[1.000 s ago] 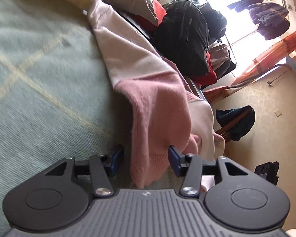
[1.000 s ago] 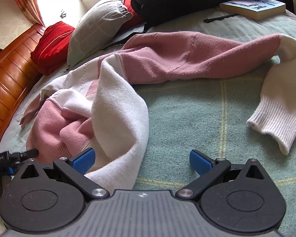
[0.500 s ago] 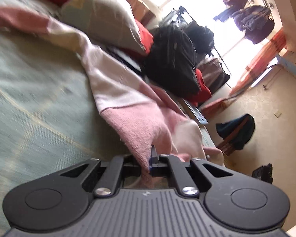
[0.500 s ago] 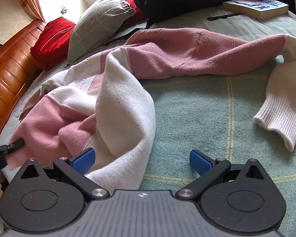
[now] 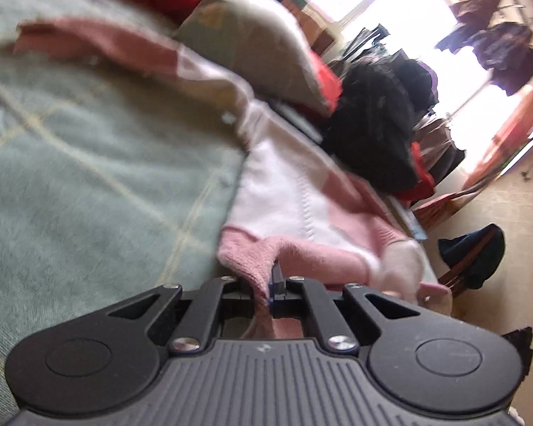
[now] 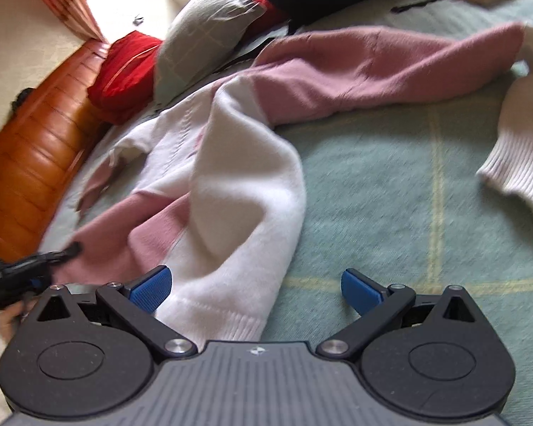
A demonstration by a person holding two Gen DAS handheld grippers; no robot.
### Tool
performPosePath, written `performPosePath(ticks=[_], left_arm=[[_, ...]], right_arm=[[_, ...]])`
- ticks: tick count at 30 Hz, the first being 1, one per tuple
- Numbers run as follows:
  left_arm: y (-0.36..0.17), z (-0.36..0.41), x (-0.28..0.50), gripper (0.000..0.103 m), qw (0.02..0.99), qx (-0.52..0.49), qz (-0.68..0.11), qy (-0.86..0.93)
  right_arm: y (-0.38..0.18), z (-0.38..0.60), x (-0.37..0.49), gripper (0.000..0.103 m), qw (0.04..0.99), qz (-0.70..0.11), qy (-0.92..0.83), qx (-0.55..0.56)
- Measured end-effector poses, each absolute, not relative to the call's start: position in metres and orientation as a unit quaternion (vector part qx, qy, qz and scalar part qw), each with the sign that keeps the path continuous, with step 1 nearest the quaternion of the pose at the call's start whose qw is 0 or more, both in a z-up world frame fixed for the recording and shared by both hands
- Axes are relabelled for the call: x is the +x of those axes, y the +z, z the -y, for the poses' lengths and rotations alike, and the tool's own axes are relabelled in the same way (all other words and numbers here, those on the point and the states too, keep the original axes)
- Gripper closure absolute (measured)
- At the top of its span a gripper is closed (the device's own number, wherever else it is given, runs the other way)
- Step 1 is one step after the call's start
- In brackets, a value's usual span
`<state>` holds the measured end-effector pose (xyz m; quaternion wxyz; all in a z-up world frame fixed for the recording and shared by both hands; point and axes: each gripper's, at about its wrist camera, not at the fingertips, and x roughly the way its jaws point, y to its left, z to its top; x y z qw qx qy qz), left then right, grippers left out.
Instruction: Fold clothes
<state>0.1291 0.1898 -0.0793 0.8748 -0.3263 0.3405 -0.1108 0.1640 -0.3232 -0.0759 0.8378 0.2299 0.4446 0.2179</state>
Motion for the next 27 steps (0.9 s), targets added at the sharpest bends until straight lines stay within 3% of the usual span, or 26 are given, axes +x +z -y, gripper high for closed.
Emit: performPosePath(ticks=[13,19,27], left_arm=[[-0.106,-0.190,0.142,0.093,0.857,-0.327,-0.386,-0.098],[-0.106,-0.190,0.141,0.092,0.854,-0.333,-0.388,-0.094],[-0.106,-0.190,0.142,0.092,0.853,-0.333,-0.391,-0.091]], right_arm=[[-0.090,0.330,0.229,0.000,0.839,-0.383,0.290,0.253],[-0.097,0.330,0.275,0.000,0.804,-0.395,0.338,0.288],[-0.098,0.332,0.238,0.000,0.749,-0.422,0.409,0.308]])
